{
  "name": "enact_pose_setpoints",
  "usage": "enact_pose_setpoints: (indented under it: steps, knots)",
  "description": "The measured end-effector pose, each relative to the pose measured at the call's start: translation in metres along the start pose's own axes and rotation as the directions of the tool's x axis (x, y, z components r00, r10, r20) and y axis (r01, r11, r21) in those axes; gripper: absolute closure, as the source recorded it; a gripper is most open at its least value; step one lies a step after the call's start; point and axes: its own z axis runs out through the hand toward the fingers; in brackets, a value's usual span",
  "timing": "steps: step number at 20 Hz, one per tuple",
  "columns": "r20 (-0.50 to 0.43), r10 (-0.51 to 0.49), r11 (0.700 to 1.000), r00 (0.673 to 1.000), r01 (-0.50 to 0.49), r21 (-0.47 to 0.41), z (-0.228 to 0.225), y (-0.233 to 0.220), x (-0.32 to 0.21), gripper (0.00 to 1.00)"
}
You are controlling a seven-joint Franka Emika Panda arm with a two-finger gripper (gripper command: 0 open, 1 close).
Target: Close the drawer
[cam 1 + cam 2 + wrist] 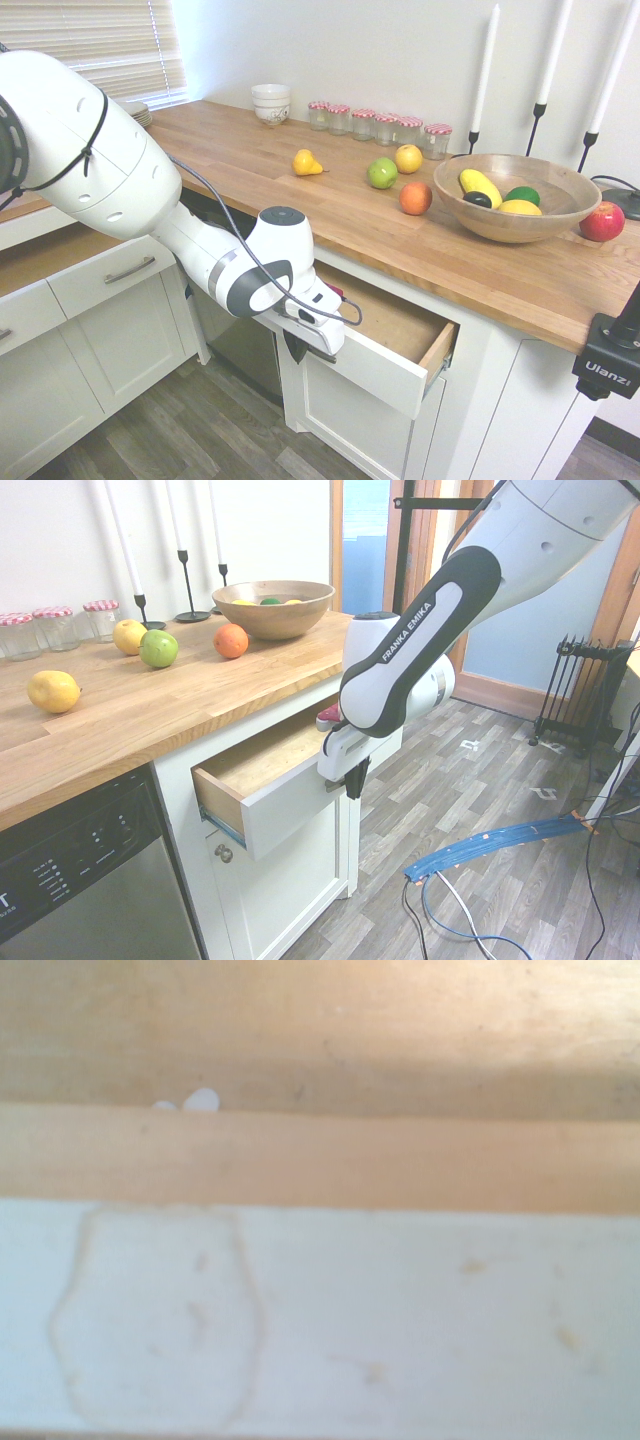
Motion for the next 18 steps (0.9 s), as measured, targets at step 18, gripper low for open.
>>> enact_pose_setpoints:
  steps: [18]
  knots:
    - [-0.038, -0.012, 0.999, 0.999, 0.014, 0.032, 0.013, -0.051, 0.054, 1.0]
